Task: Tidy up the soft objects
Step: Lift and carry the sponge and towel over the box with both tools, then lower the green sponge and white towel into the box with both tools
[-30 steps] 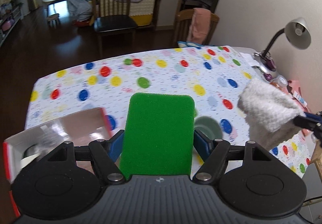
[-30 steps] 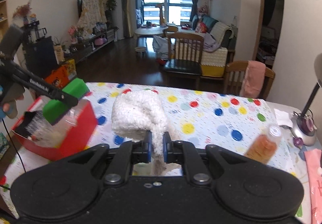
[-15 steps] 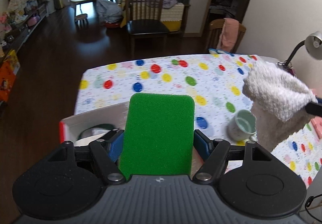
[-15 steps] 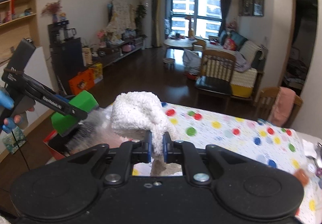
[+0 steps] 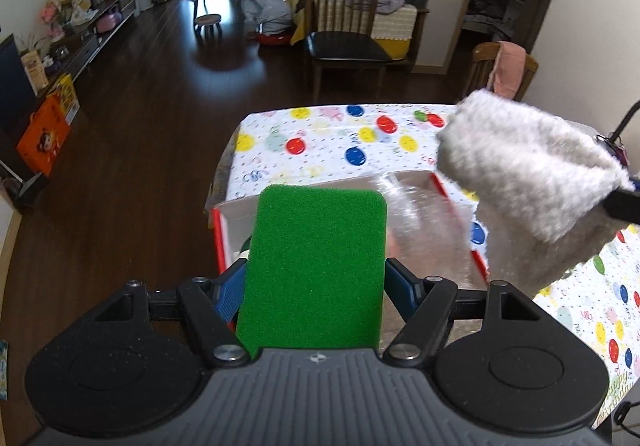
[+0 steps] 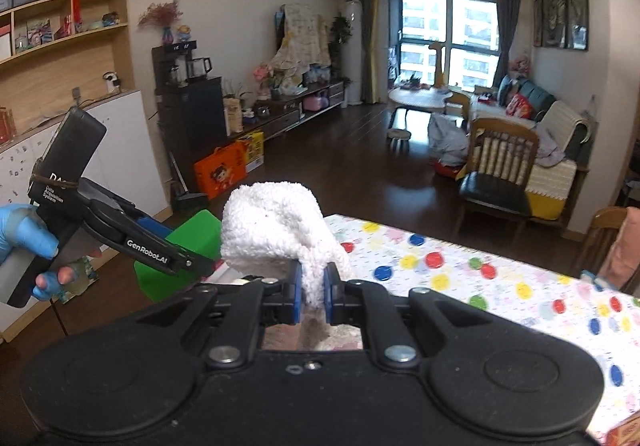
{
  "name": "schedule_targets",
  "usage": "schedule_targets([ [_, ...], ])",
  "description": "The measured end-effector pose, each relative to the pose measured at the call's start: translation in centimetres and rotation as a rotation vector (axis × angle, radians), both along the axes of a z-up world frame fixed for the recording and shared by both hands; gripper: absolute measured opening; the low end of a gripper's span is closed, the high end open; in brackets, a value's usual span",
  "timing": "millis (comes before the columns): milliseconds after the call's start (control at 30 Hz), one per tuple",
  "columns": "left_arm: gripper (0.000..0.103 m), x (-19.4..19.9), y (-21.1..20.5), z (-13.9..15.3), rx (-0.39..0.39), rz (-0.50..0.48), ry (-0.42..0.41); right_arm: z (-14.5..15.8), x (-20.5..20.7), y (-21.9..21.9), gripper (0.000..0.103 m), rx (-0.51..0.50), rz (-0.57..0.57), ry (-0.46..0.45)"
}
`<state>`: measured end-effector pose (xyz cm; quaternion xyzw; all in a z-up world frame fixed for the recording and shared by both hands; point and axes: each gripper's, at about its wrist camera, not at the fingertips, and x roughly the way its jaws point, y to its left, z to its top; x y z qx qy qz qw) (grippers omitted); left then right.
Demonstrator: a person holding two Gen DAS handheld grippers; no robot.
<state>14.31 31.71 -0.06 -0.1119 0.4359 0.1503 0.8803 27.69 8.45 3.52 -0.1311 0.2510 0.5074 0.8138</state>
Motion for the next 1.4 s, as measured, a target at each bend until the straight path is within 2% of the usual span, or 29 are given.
schedule_targets([
  [167, 0.072, 0.4, 0.9, -2.4, 0.002, 0.012, 0.031, -3.1, 0.3, 3.6, 0.010, -0.063, 0.013, 0.014],
  [333, 0.072, 1.3, 0.8, -4.7, -0.017, 0.002, 0.052, -6.7, 1.3, 5.6, 0.010, -0.137, 0.004, 0.068],
  [467, 0.072, 2.1, 0.8, -6.2, -0.042, 0.002, 0.060, -8.8, 1.3, 6.1, 0.010, -0.173, -0.018, 0.095],
  [767, 0.072, 3.4, 0.6, -9.1, -0.043, -0.003, 0.095, -12.3, 0.9, 6.8, 0.013, -0.244, -0.021, 0.125],
  [967, 0.072, 3.7, 0.2, -10.8, -0.039, -0.006, 0.123, -13.8, -0.1, 6.9, 0.015, -0.270, -0.019, 0.127],
  [1233, 0.073, 3.5, 0.1, -12.0, -0.035, 0.007, 0.112, -14.7, -1.0, 7.4, 0.019, -0.278, -0.027, 0.105],
  [1400, 0.075, 3.3, 0.5, -12.7, -0.077, 0.019, 0.110, -14.8, -1.2, 7.8, 0.024, -0.287, -0.028, 0.098],
])
